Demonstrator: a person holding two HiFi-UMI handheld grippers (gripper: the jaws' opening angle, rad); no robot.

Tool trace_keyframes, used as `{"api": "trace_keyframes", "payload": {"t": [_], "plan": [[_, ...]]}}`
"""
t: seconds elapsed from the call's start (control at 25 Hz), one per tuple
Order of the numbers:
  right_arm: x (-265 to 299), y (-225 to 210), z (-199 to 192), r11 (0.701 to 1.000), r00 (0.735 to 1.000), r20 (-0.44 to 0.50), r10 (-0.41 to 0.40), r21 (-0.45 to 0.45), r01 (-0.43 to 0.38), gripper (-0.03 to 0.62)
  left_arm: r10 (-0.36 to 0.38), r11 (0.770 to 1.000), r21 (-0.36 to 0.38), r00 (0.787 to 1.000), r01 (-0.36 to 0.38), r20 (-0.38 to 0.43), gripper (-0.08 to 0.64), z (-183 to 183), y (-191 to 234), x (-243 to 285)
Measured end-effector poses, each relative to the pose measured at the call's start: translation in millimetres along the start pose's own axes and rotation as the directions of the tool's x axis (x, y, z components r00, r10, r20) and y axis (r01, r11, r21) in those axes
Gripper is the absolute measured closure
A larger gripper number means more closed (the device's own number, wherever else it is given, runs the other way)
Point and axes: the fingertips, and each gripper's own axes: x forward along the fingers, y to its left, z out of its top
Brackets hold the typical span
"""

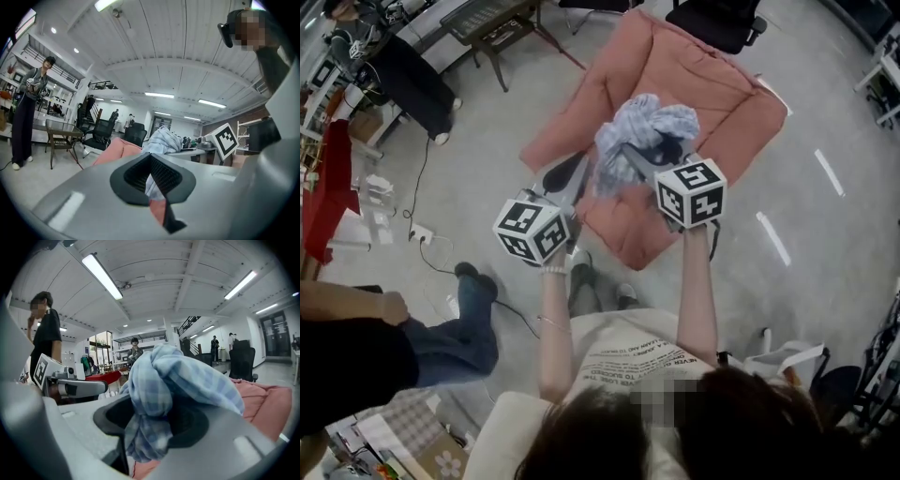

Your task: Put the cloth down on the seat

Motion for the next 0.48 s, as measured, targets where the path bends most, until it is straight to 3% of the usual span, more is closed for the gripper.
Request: {"api": "trace_keyframes", "payload": {"t": [0.48], "plan": [[84, -14, -14, 0.989, 0.987, -0.093, -0.129, 0.055, 0.135, 0.376, -0.123, 0.991, -0.063, 0.99, 0.119, -0.066, 0.561, -10, 97, 33]]}}
